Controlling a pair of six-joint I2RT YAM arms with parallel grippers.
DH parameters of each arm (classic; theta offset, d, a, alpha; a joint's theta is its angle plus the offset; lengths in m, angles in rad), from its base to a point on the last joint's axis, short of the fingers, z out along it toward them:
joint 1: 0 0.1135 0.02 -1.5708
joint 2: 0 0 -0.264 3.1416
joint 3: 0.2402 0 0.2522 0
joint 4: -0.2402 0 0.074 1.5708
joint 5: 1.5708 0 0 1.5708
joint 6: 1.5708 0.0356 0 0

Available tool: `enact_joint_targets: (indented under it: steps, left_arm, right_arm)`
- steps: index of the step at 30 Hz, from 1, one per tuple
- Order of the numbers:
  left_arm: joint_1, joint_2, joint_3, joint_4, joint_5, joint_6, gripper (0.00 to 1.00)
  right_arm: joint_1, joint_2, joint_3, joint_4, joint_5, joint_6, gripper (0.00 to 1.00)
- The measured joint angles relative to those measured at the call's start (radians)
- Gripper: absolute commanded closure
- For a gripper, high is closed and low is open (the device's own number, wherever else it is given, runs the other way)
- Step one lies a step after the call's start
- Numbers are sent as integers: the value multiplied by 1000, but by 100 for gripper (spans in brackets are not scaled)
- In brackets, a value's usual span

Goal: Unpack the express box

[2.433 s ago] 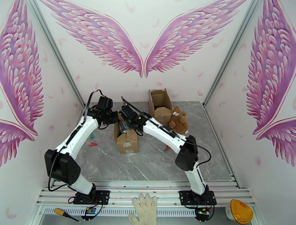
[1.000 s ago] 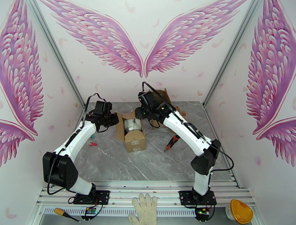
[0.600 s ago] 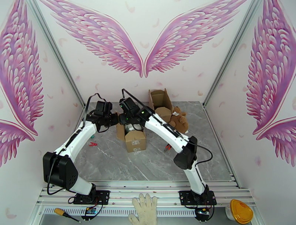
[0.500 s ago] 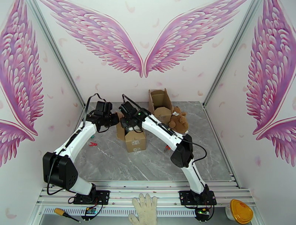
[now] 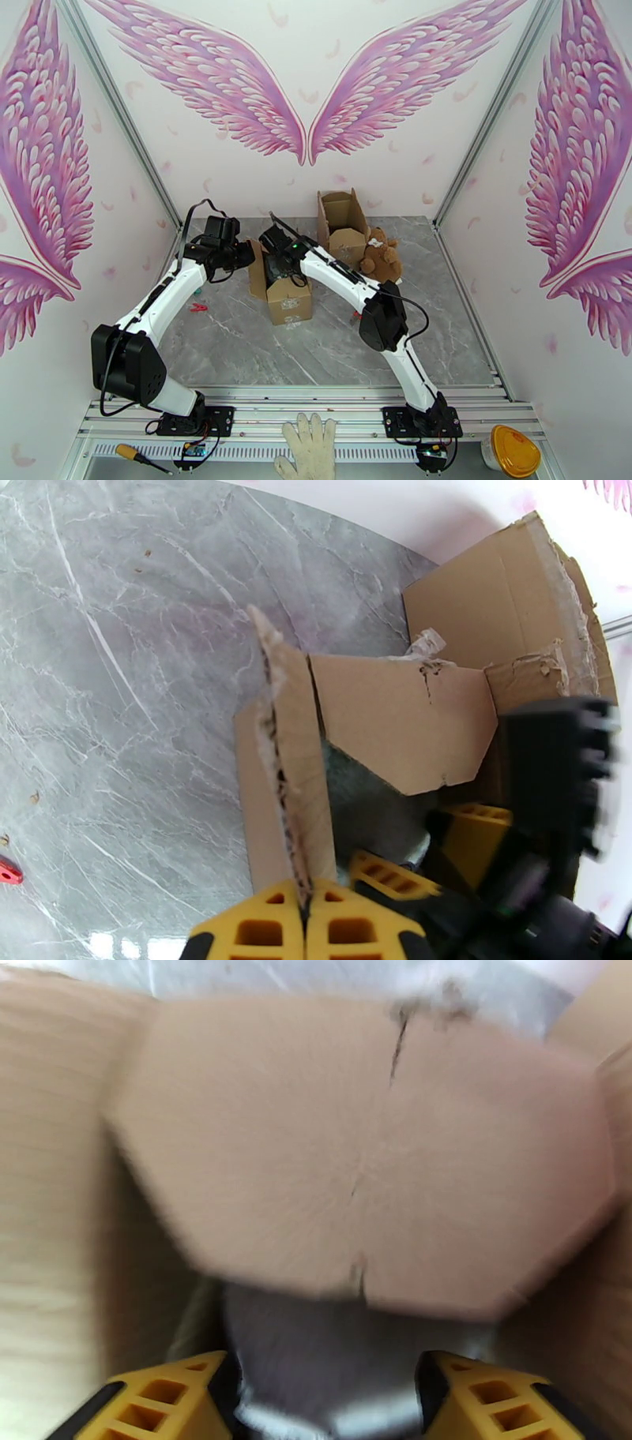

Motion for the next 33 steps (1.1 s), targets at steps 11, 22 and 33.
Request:
enact_joint_targets:
  steps: [11,22,33]
  left_arm:
    - [-1,2,0,-1,-18,11,100]
    - [10,2,0,-26,-5,35,100]
    - [29,12,0,-56,-51,58,100]
  right_arm:
    - [-16,21,10,39,-60,-100,100]
    - [-18,-345,-367,323,-117,-124,100]
    - [-13,-557,-433,525,-165,-89,100]
